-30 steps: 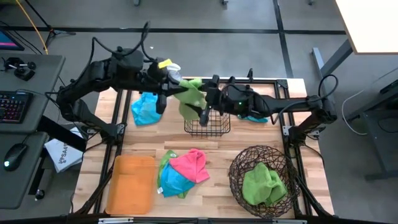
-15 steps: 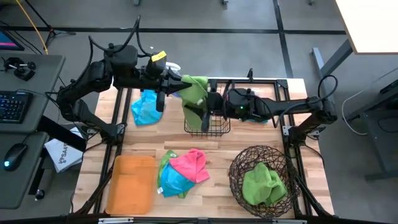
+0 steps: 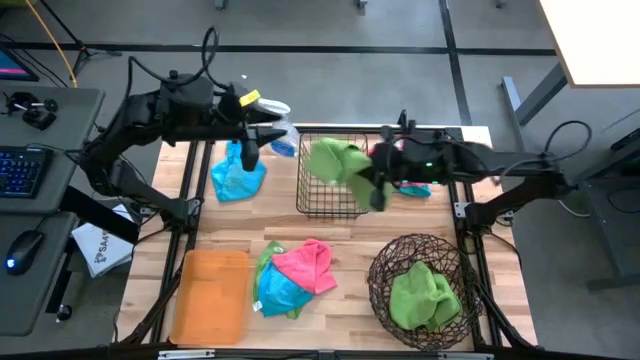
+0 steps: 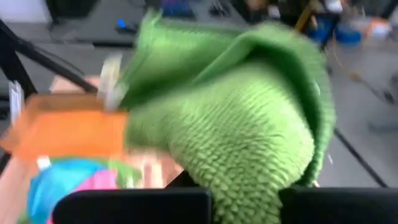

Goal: Sort microfiber towel by color & place in baskets
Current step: Put the top green towel into the round wire basket

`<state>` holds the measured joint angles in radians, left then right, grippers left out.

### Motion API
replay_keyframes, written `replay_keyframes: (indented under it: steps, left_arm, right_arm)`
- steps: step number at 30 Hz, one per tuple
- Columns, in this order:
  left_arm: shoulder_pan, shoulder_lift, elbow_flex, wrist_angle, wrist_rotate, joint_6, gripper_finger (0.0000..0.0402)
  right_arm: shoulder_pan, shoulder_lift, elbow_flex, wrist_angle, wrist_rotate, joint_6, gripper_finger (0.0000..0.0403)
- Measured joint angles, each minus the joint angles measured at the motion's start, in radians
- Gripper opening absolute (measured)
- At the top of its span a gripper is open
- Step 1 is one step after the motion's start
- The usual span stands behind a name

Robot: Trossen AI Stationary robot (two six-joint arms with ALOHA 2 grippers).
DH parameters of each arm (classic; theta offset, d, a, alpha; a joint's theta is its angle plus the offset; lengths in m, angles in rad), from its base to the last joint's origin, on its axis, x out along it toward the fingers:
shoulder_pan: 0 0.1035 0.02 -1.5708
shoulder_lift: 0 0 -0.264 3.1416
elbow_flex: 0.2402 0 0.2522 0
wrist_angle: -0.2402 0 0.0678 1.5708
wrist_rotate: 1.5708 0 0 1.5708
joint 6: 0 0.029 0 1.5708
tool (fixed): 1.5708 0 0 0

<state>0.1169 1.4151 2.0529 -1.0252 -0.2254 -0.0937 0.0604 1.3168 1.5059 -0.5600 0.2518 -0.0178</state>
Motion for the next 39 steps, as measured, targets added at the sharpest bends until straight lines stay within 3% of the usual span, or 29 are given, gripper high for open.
replay_keyframes:
  steps: [4, 9, 14, 21, 24, 28, 32, 35, 39]
  left_arm:
    - [0.025, -0.021, -0.012, -0.147, -0.128, -0.038, 0.0205]
    - [0.049, -0.088, -0.156, -0.119, -0.073, -0.087, 0.022]
    - [0.044, -0.203, -0.468, 0.15, 0.035, -0.122, 0.0219]
    - [0.044, -0.359, -0.861, 0.584, 0.193, -0.28, 0.0219]
    - [0.044, -0.405, -0.933, 0.693, 0.224, -0.327, 0.0218]
    - [0.044, -0.44, -0.96, 0.774, 0.228, -0.332, 0.0218]
    - [0.044, -0.462, -0.96, 0.841, 0.227, -0.314, 0.0218]
    - [0.044, -0.469, -0.96, 0.875, 0.226, -0.311, 0.0218]
    - [0.044, -0.467, -0.959, 0.893, 0.226, -0.304, 0.0218]
  right_arm:
    - [0.04, -0.083, 0.0, -0.224, 0.028, 0.133, 0.0002]
    - [0.193, -0.154, -0.016, -0.456, 0.028, 0.402, 0.0001]
    - [0.459, -0.222, -0.208, -0.402, 0.096, 0.746, 0.0001]
    - [0.79, -0.245, -0.57, -0.072, 0.215, 1.301, 0.0]
    - [0.871, -0.213, -0.622, -0.038, 0.194, 1.473, 0.0]
    - [0.908, -0.151, -0.604, -0.303, -0.01, 1.683, 0.0]
    - [0.906, -0.107, -0.545, -0.559, -0.188, 1.742, 0.0]
    - [0.9, -0.103, -0.524, -0.556, -0.157, 1.708, 0.0]
    - [0.861, -0.084, -0.543, -0.382, -0.059, 1.615, 0.0]
